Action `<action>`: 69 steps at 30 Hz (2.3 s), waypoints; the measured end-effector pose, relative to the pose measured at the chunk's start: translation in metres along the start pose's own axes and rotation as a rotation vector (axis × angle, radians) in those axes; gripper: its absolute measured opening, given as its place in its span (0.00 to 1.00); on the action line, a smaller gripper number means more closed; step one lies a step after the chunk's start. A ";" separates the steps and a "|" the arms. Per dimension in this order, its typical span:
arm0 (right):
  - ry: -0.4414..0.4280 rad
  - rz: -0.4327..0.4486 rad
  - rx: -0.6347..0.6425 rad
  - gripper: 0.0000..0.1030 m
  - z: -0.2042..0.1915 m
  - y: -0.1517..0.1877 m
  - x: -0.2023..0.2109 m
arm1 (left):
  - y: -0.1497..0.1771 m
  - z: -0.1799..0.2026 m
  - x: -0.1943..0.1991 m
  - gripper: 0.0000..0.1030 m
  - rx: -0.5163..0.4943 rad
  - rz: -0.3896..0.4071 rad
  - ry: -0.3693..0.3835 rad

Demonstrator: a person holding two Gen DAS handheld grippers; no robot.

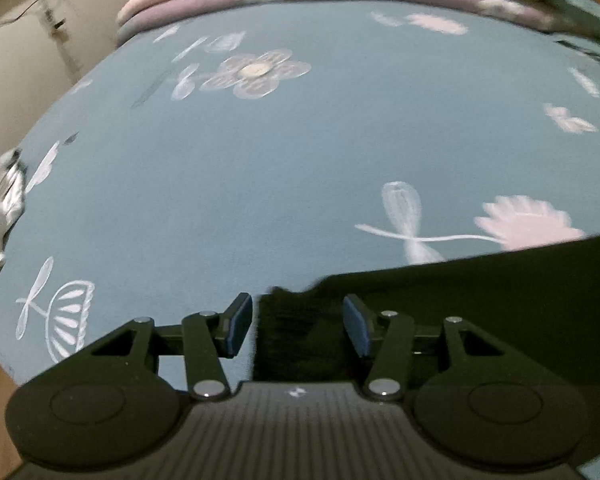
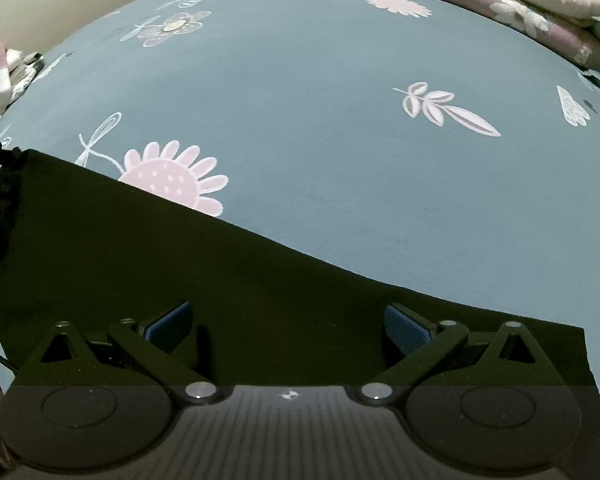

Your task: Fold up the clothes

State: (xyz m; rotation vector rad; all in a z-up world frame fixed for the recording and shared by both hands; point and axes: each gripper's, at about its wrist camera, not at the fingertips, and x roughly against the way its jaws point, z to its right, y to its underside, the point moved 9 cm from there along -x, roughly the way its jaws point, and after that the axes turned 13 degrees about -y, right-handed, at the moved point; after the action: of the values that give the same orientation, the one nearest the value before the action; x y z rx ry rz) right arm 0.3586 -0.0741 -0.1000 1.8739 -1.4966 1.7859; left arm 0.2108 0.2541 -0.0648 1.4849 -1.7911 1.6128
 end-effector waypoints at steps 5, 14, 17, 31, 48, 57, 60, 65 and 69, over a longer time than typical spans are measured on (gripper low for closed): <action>-0.013 0.004 0.021 1.00 -0.006 0.005 0.000 | 0.012 0.045 0.035 0.52 -0.120 0.061 0.129; -0.056 0.058 0.110 0.84 -0.024 0.026 0.025 | 0.041 0.141 0.078 0.46 -0.487 0.237 0.388; -0.055 0.052 0.143 0.77 -0.038 0.038 0.028 | 0.053 0.161 0.083 0.46 -0.578 0.253 0.454; -0.062 -0.044 0.630 0.48 -0.148 0.081 0.020 | 0.103 0.177 0.091 0.41 -0.840 0.422 0.565; 0.116 0.017 0.877 0.44 -0.190 0.115 0.002 | 0.142 0.207 0.108 0.43 -1.024 0.672 0.574; 0.195 0.081 0.880 0.47 -0.195 0.111 0.008 | 0.141 0.214 0.105 0.47 -1.029 0.725 0.479; 0.214 0.076 0.894 0.47 -0.198 0.115 0.002 | 0.145 0.204 0.112 0.47 -1.004 0.742 0.475; 0.334 0.050 0.940 0.46 -0.194 0.120 -0.011 | 0.134 0.196 0.115 0.47 -0.941 0.746 0.483; 0.426 0.055 0.949 0.38 -0.189 0.119 -0.012 | 0.135 0.196 0.113 0.47 -0.937 0.734 0.483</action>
State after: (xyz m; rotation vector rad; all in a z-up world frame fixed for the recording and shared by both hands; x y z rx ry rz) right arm 0.1498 0.0040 -0.1165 1.5191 -0.5629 2.9963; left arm 0.1294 0.0081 -0.1132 0.0182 -2.3614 0.9228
